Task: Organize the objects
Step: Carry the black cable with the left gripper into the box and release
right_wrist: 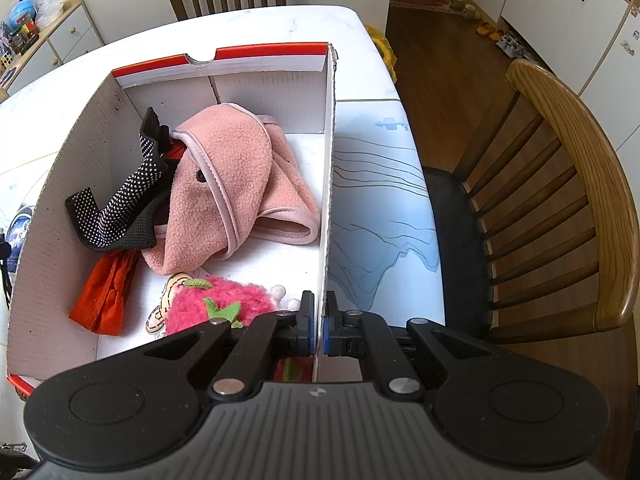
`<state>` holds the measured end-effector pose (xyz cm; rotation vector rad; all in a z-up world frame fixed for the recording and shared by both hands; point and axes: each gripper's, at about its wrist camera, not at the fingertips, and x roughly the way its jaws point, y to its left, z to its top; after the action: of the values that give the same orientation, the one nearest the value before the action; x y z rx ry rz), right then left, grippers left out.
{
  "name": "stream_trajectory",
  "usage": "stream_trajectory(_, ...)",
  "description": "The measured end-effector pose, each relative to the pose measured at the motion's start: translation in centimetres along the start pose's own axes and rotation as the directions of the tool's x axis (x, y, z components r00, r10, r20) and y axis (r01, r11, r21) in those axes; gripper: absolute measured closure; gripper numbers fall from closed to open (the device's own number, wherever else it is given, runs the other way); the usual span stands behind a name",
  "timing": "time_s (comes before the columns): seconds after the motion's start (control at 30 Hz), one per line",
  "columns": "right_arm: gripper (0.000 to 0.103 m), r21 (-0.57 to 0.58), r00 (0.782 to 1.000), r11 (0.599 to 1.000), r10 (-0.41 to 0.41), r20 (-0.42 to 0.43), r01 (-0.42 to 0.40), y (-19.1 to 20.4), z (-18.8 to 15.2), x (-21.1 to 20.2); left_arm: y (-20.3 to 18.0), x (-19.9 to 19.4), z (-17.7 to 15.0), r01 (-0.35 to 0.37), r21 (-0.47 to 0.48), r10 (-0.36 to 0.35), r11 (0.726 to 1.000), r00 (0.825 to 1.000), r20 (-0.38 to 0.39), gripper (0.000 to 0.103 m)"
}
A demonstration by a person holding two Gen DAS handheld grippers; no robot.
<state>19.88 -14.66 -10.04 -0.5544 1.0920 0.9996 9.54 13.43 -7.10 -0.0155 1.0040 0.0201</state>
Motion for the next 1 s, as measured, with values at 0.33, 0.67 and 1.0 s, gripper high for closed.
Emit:
stream_trajectory(0.33,0.099,-0.009,1.0,1.0,0.008,0.003,-0.008,-0.1,0.0,0.0,-1.5,-4.4,1.0,0.078,0.031,-0.079,0.996,0.996,0.042,0.091)
stream_trajectory(0.67,0.099,-0.011,1.0,1.0,0.022,0.002,-0.022,-0.2,0.0,-0.1,-3.7,-8.9,2.6,0.128,0.117,-0.141,0.985,0.984,0.106,0.091)
stream_trajectory(1.0,0.099,-0.027,1.0,0.999,0.026,0.004,-0.025,-0.2,-0.1,-0.1,-7.0,-12.9,6.3,0.186,0.23,-0.23,0.955,0.955,0.186,0.091)
